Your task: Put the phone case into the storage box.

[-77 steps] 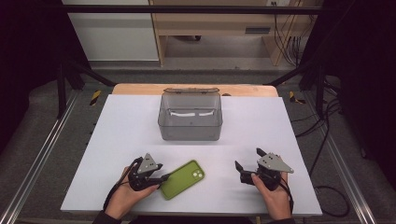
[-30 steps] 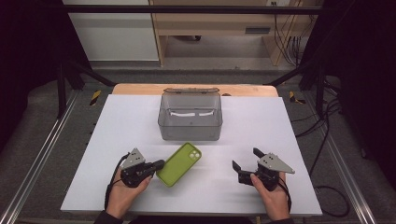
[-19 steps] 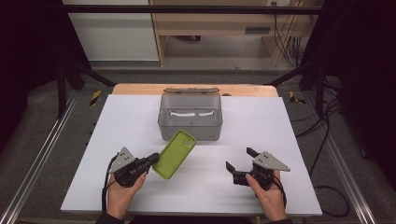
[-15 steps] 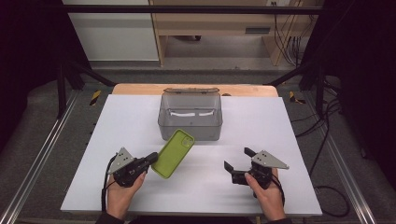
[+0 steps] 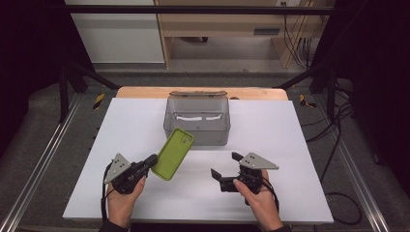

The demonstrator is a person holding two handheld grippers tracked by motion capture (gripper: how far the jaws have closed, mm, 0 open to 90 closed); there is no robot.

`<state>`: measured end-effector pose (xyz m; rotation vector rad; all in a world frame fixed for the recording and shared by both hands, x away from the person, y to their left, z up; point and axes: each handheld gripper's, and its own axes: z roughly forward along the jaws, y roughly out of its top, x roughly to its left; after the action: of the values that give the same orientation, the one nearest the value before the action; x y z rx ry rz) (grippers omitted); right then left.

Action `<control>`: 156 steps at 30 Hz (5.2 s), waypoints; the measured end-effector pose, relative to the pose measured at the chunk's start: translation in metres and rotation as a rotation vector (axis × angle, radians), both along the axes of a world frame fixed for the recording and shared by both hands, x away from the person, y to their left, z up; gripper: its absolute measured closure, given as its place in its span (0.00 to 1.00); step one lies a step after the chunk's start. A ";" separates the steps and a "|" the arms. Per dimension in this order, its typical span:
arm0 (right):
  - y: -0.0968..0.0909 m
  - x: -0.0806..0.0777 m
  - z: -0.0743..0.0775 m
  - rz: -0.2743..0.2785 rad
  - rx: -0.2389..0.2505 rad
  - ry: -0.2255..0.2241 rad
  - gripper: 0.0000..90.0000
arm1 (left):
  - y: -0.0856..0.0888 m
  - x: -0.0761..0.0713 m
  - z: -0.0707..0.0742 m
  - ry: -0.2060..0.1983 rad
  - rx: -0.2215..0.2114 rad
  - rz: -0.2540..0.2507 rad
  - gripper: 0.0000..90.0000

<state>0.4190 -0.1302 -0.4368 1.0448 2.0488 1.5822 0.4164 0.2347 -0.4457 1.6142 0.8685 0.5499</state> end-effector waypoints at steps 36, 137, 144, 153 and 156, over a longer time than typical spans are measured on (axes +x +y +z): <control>0.089 0.003 0.006 0.149 0.175 0.148 0.23 | -0.008 -0.008 0.003 -0.071 0.028 0.065 0.98; 0.101 0.021 -0.006 0.012 0.535 0.162 0.85 | -0.019 -0.014 -0.001 -0.087 0.004 0.115 0.98; 0.098 0.022 -0.003 0.013 0.524 0.178 0.86 | -0.021 -0.014 -0.002 -0.089 0.006 0.101 0.97; 0.073 0.023 0.015 -0.036 0.472 0.146 0.86 | -0.014 -0.017 0.005 -0.149 -0.002 0.068 0.69; 0.058 0.022 0.023 -0.064 0.440 0.127 0.86 | -0.003 -0.016 0.005 -0.144 -0.023 0.097 0.58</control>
<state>0.4407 -0.0719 -0.4138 1.3761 1.7573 2.0324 0.4009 0.2322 -0.4411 1.4975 0.8457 0.7134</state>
